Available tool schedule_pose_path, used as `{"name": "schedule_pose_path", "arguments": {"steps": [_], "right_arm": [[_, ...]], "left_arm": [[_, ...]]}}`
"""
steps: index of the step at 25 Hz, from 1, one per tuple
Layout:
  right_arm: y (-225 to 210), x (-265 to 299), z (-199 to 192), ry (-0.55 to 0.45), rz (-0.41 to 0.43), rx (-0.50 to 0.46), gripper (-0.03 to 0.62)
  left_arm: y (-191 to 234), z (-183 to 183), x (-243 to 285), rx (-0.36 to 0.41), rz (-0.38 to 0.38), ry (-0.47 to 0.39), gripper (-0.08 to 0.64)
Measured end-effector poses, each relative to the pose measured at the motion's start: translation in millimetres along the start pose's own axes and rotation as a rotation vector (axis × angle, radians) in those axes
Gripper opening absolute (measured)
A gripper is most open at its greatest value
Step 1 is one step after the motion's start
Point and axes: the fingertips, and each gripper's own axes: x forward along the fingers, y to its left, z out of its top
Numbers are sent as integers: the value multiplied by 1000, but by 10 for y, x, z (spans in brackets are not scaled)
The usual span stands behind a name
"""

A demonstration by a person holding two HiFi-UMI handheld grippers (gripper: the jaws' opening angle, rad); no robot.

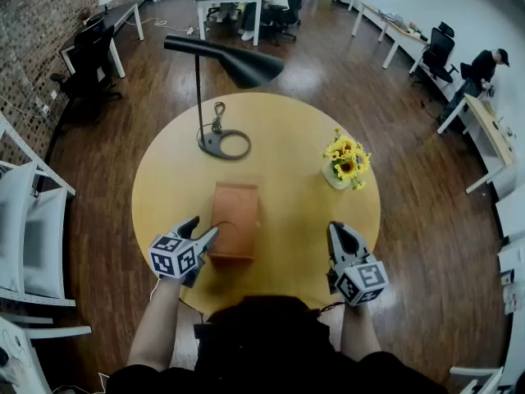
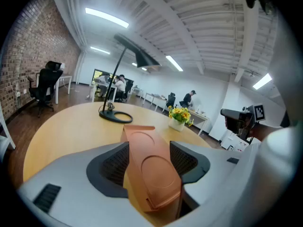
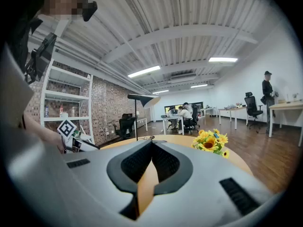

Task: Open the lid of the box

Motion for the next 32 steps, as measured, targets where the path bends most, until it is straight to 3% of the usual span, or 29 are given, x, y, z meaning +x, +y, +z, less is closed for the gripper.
{"name": "schedule_pose_path", "arguments": {"steps": [6, 13, 16, 18, 20, 24, 26, 32], "right_arm": [[1, 127, -84, 40, 13, -33, 5], [90, 318, -274, 117, 68, -65, 5], [206, 489, -476, 203, 135, -167, 5], [335, 645, -687, 279, 203, -258, 7], [474, 820, -918, 350, 275, -345, 67], [694, 1153, -1352, 472, 400, -499, 68], [781, 1260, -1554, 545, 470, -588, 152], [901, 1493, -1983, 695, 613, -789, 152]], "left_arm": [[215, -519, 280, -38, 57, 204, 264], [323, -745, 353, -111, 75, 300, 264], [329, -769, 342, -148, 90, 326, 261], [298, -757, 348, -110, 101, 346, 261], [261, -738, 366, -61, 107, 367, 258], [218, -718, 375, -32, 115, 392, 250], [198, -726, 356, -49, 118, 394, 250], [164, -717, 343, -51, 133, 411, 250]]}}
